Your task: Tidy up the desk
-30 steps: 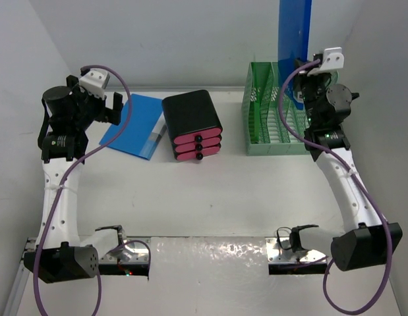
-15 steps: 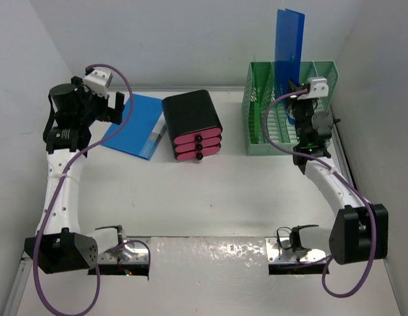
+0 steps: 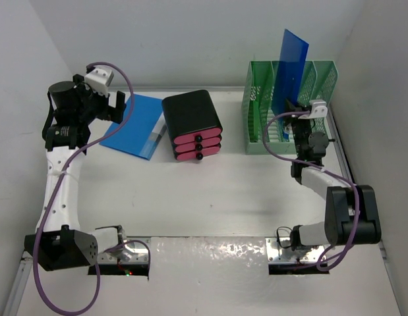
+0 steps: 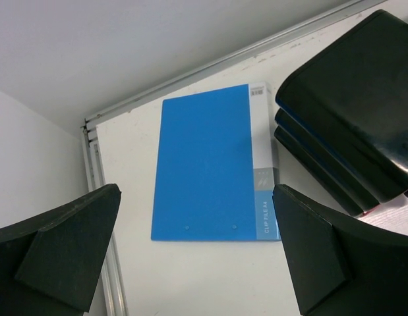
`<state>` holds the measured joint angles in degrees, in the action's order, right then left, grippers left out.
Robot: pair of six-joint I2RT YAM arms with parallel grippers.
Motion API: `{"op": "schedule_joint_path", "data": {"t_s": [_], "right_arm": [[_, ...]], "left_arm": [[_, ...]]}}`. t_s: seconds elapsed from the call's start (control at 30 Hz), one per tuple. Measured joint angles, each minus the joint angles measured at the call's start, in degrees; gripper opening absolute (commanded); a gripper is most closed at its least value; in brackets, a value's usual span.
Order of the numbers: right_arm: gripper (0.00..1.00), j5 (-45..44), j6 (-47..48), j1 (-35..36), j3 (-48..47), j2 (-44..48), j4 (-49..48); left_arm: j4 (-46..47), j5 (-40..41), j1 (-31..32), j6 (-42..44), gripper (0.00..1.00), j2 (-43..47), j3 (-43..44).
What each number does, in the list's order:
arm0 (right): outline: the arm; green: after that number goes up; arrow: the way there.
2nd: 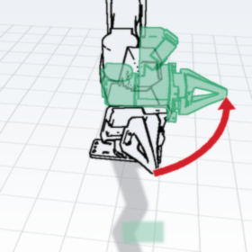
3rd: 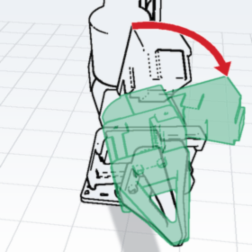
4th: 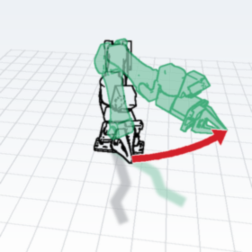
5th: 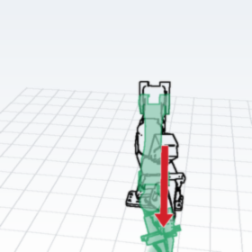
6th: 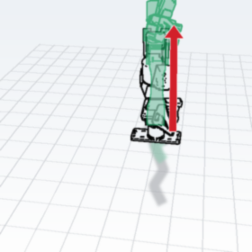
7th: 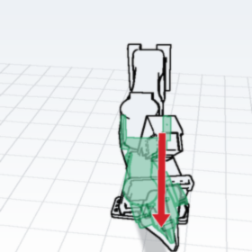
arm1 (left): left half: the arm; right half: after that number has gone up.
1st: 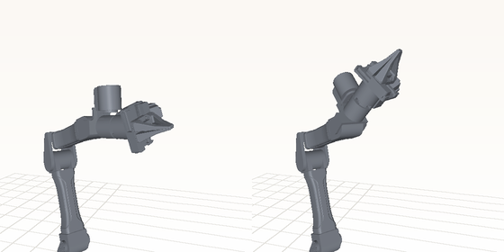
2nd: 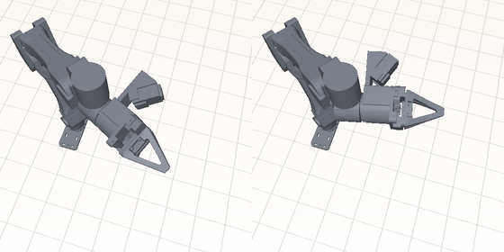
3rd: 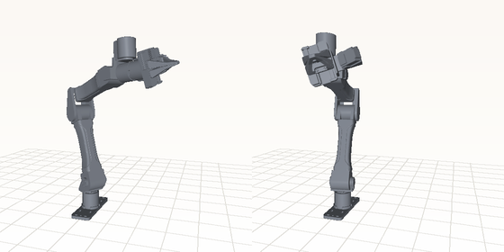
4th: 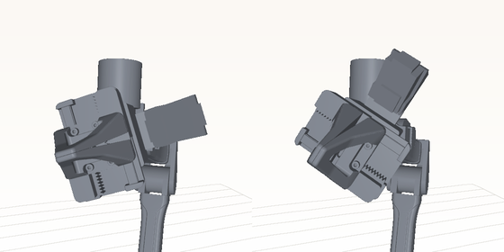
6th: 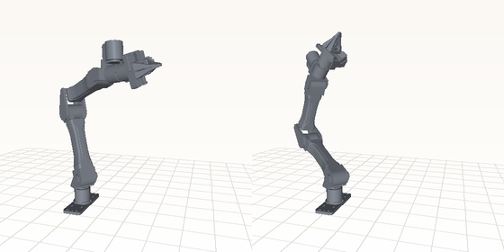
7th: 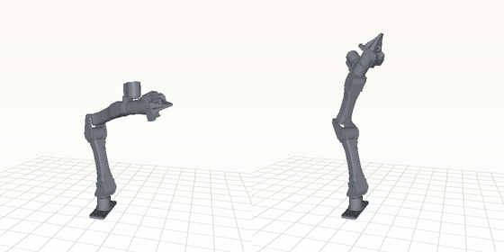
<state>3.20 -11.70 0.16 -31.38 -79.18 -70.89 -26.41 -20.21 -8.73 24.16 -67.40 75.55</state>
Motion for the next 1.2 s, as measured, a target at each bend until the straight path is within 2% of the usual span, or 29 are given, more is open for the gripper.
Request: {"op": "schedule_joint_path", "data": {"t_s": [0.03, 0.07, 0.13, 0.33, 0.43, 0.67, 0.9, 0.93, 0.97, 1.2], "right_arm": [[0.37, 0.24, 0.02, 0.0, 0.42, -0.04, -0.11], [0.45, 0.31, 0.0, 0.02, 0.9, -0.04, -0.07], [0.48, 0.42, 0.48, 0.02, 1.42, -0.04, 0.57], [0.49, 0.39, 1.81, 0.02, 0.63, -0.02, 7.28], [0.45, -0.11, 2.91, 0.02, -1.86, -0.02, 12.57], [0.43, -1.66, 7.3, 0.02, -14.97, -0.42, 29.07], [0.16, -1.14, 10.25, 0.02, -29.38, -2.38, 44.7], [0.05, -1.01, 10.25, 0.02, -30.01, -2.51, 46.01], [0.0, -0.81, 10.69, 0.02, -30.27, -2.6, 47.21], [0.0, 1.22, 11.96, 0.04, -29.94, -2.29, 47.01]], "left_arm": [[-0.04, -0.28, 0.0, 0.02, 1.0, -0.09, 0.0], [-0.13, -0.68, 0.0, 0.07, 0.99, -0.13, 0.0], [-0.26, -1.25, 0.0, 0.33, 1.0, -0.17, 0.0], [-0.24, -1.77, 0.0, 1.09, 1.0, -0.22, 0.0], [-0.22, -1.9, 0.0, 1.2, 1.0, -0.22, -0.02], [0.09, -2.14, 0.0, 1.57, 1.0, -0.24, -0.81], [0.15, -2.12, 0.0, 2.38, 1.0, -0.33, -1.38], [0.22, -2.12, 0.0, 2.4, 1.0, -0.35, -1.38], [0.33, -2.12, 0.0, 2.4, 1.0, -0.39, -1.38], [0.68, -2.23, 0.0, 2.62, 1.0, -0.66, -1.42]]}}
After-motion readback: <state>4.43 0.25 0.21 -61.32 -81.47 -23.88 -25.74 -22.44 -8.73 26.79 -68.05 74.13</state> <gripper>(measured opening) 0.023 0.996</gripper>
